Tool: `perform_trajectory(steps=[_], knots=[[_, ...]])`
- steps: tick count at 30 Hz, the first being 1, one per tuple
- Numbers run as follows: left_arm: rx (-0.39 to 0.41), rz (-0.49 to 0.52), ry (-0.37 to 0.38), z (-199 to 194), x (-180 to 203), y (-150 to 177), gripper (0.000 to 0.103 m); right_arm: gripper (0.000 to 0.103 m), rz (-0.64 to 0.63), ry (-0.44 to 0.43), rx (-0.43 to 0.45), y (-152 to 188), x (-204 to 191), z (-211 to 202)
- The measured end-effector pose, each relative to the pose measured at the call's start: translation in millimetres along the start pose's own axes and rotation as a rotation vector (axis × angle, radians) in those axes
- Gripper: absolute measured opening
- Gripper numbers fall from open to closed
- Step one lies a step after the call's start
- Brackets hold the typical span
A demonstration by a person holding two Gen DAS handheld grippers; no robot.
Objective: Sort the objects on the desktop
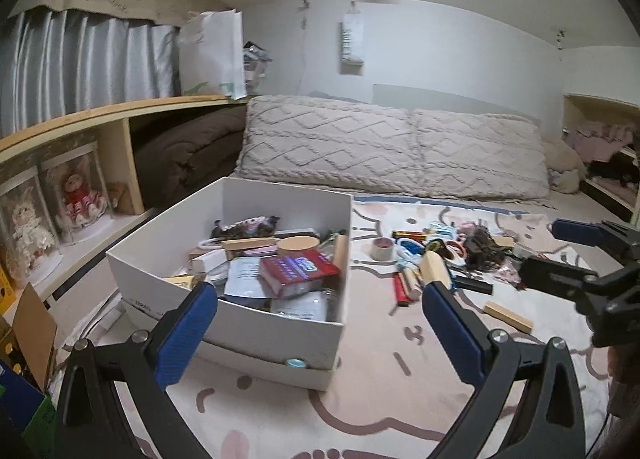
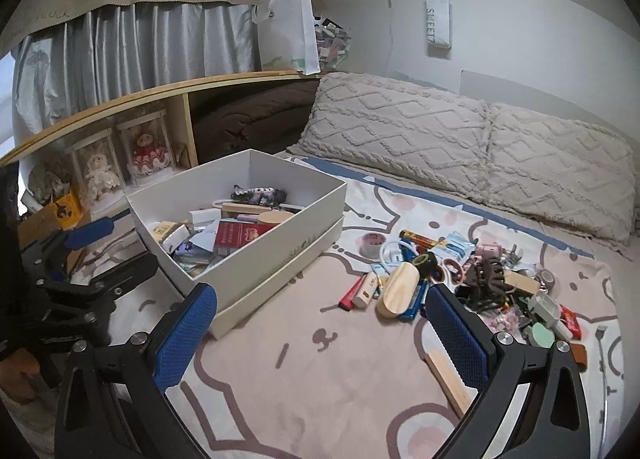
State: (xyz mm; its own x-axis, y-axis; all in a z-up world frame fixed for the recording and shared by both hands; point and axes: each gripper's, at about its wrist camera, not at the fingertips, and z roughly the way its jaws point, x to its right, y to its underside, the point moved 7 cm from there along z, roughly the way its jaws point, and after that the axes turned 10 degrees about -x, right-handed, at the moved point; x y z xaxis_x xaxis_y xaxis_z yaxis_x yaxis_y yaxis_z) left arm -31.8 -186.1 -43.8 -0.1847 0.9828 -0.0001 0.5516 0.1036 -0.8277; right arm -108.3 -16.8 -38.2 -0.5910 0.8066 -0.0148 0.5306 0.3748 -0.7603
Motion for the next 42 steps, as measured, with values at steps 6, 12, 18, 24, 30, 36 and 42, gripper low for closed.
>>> perform_trajectory(steps=[6,12,18,24,30,36,42], knots=[[0.002,0.030,0.021,-14,11,5,0.103,0.103,0.004,0.012,0.015,12,3,-8],[0.001,0.059,0.020,-26,22,11,0.103,0.103,0.007,0.010,0.026,24,5,-13],[-0.009,0.094,0.019,-30,32,17,0.103,0.103,0.009,0.021,0.028,35,10,-17],[-0.010,0.100,0.028,-36,35,22,0.103,0.103,0.030,0.024,0.038,45,19,-25],[-0.020,0.111,0.030,-41,37,29,0.103,0.103,0.037,0.028,0.031,52,23,-28],[-0.013,0.108,0.030,-45,37,32,0.103,0.103,0.038,0.032,0.031,55,21,-28],[0.003,0.113,0.035,-50,41,32,0.103,0.103,0.027,0.038,0.021,58,17,-27]])
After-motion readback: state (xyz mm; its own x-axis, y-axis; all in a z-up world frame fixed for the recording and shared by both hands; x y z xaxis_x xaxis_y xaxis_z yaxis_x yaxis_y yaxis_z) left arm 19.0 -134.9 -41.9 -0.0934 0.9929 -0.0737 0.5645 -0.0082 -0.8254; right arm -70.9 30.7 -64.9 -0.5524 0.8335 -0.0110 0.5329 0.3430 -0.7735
